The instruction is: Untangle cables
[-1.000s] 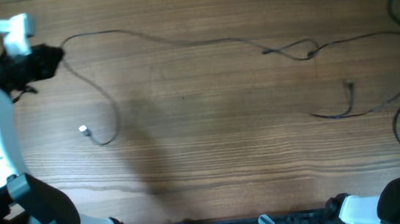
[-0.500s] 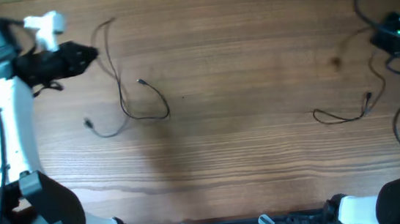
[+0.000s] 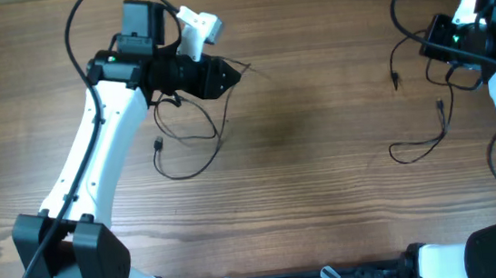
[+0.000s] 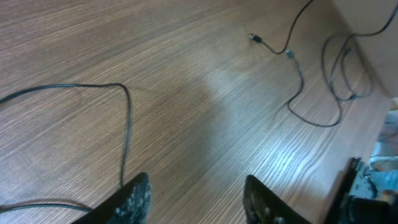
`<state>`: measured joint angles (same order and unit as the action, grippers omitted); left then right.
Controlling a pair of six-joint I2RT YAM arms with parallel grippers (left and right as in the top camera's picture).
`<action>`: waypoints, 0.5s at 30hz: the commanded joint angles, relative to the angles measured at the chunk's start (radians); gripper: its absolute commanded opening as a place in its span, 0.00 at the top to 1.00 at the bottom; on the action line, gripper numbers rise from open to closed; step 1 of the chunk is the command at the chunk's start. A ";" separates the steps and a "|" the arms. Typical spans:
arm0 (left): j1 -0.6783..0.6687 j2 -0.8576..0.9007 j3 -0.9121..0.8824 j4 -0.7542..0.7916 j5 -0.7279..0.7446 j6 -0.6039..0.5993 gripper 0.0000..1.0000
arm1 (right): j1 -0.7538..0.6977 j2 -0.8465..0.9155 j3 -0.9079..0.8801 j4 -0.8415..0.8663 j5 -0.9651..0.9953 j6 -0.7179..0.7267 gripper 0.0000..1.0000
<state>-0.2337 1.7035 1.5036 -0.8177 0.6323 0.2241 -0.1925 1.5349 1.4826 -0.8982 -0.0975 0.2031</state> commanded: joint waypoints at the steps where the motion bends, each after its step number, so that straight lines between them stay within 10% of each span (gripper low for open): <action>1: -0.035 -0.003 0.002 0.001 -0.085 0.003 0.39 | 0.015 -0.021 0.054 0.029 -0.015 -0.017 0.96; 15: -0.113 -0.003 0.002 -0.040 -0.084 0.003 0.38 | -0.245 0.134 0.360 0.390 0.568 -0.049 0.96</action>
<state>-0.3267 1.7035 1.5036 -0.8467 0.5468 0.2222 -0.3611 1.5986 1.8297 -0.5659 0.3275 0.2039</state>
